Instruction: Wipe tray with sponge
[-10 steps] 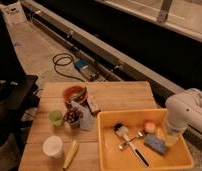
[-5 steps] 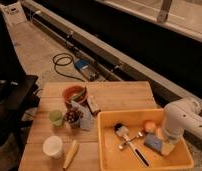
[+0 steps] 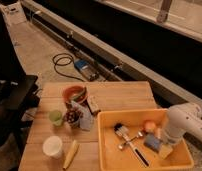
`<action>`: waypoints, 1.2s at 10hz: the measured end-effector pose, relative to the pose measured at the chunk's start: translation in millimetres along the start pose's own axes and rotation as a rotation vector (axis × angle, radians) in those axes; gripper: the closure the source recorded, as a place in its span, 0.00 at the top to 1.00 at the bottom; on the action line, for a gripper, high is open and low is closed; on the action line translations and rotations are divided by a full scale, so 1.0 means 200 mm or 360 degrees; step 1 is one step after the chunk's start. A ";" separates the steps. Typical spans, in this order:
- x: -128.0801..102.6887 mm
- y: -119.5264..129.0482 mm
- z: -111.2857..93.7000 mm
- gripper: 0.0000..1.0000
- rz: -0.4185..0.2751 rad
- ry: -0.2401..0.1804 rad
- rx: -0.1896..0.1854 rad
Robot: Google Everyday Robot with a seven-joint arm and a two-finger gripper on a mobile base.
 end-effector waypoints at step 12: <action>-0.05 -0.01 0.03 0.01 -0.0109 -0.0042 0.0080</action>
